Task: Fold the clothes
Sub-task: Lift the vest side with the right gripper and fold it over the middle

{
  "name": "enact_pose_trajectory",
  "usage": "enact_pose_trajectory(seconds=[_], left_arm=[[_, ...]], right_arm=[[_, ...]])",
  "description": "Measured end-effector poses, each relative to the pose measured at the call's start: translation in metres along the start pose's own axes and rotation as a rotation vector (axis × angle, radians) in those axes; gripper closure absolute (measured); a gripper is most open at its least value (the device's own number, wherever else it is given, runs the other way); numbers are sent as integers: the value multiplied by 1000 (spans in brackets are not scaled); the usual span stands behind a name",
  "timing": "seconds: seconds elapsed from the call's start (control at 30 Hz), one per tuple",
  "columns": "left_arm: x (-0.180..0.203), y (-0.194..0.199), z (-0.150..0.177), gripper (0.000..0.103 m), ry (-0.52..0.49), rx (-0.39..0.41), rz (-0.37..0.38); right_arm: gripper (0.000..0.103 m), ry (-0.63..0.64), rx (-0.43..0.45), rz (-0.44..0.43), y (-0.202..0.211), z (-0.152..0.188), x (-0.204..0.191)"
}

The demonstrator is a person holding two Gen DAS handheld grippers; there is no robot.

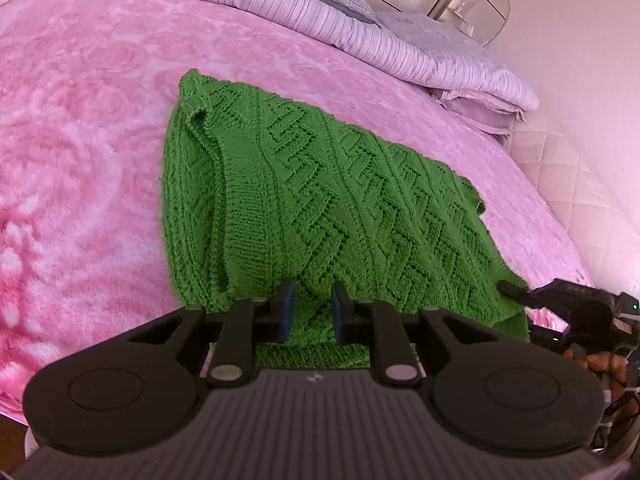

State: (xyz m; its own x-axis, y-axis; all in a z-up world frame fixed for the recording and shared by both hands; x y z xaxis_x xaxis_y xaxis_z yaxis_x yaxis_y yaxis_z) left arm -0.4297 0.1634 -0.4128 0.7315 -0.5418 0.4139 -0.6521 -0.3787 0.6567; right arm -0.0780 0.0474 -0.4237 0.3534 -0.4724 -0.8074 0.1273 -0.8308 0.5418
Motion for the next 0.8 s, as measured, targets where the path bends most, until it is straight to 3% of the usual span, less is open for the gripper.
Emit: enact_pose_trajectory(seconds=[0.13,0.2,0.3,0.4,0.5,0.63,0.8], left_arm=[[-2,1,-1,88,30,0,20],[-4,2,-2,88,46,0,30],[-6,7,-3,88,65,9,45],[-13,14,-4,88,108,19,73],[-24,24,-5,88,165,37,94],[-37,32,-1,88,240,38,127],[-41,37,1,88,279,38,141]], right_arm=[[86,245,-6,202,-3,5,-25],[87,465,21,315,-2,16,-50],[87,832,108,361,-7,45,-103],[87,1118,158,267,-16,92,-157],[87,1288,119,128,-31,143,-182],[82,1333,-89,60,-68,194,-169],[67,1263,-189,3,-76,206,-164]])
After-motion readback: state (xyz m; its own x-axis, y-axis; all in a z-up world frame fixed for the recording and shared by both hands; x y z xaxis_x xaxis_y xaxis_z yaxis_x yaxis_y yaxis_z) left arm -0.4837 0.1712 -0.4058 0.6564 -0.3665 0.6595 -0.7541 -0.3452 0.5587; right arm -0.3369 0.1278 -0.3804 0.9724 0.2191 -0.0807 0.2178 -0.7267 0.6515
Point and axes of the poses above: each gripper's, at about its wrist camera, not at the fingertips, and y roughly against the way its jaws point, x to its right, z to its underside, the point moved 9 cm from there along -y, roughly the way its jaws point, and after that the axes turned 3 degrees about -y, right-handed, at the moved point
